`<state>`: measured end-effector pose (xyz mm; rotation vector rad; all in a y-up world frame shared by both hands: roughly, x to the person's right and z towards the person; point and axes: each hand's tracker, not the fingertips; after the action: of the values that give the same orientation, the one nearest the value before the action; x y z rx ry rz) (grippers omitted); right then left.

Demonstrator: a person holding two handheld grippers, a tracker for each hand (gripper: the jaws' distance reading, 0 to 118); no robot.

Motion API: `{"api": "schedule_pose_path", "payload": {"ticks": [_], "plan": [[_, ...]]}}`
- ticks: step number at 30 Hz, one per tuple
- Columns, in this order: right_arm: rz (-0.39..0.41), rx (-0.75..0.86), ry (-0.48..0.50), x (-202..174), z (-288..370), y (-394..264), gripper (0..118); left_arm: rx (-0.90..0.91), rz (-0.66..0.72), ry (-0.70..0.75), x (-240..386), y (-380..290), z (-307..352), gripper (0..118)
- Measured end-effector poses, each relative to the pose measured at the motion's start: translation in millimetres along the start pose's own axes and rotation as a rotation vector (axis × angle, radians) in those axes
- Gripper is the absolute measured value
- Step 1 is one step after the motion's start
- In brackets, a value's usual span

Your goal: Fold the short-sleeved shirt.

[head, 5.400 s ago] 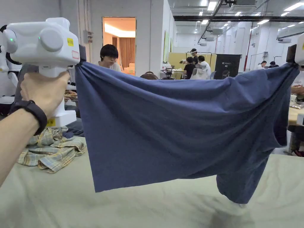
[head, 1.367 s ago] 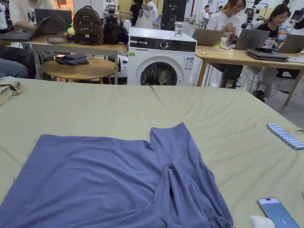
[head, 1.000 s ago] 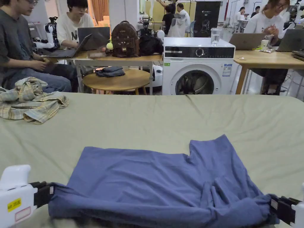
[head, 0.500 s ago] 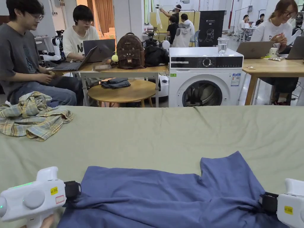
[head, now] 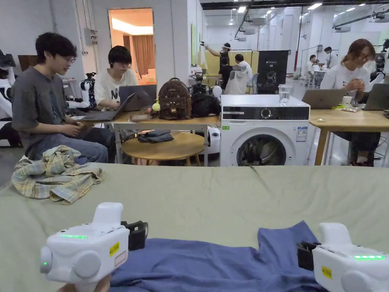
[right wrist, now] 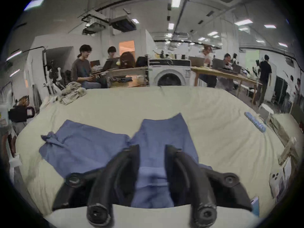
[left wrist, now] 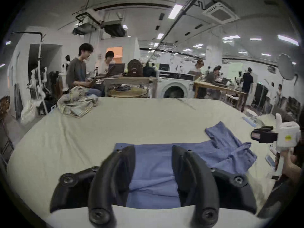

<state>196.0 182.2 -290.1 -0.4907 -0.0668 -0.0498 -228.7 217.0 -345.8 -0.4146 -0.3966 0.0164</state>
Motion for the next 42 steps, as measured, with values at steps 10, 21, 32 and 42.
{"api": "schedule_pose_path", "payload": {"ticks": [10, 21, 32, 42], "plan": [[0.012, 0.008, -0.042, -10.2, 26.2, -11.3, 0, -0.027, -0.013, 0.040, 11.9, -11.0, 17.7, 0], [-0.063, -0.021, 0.003, 20.9, 40.0, -28.1, 0, -0.226, 0.338, 0.069, -93.1, -80.4, 2.2, 58], [-0.120, -0.044, -0.023, 54.7, 48.3, -35.9, 0, -0.454, 0.135, 0.235, -60.0, -109.0, -49.9, 32], [-0.415, -0.168, -0.059, 95.1, 19.3, -93.9, 75, -0.574, 0.078, 0.213, -57.7, -96.3, -68.3, 8]]}}
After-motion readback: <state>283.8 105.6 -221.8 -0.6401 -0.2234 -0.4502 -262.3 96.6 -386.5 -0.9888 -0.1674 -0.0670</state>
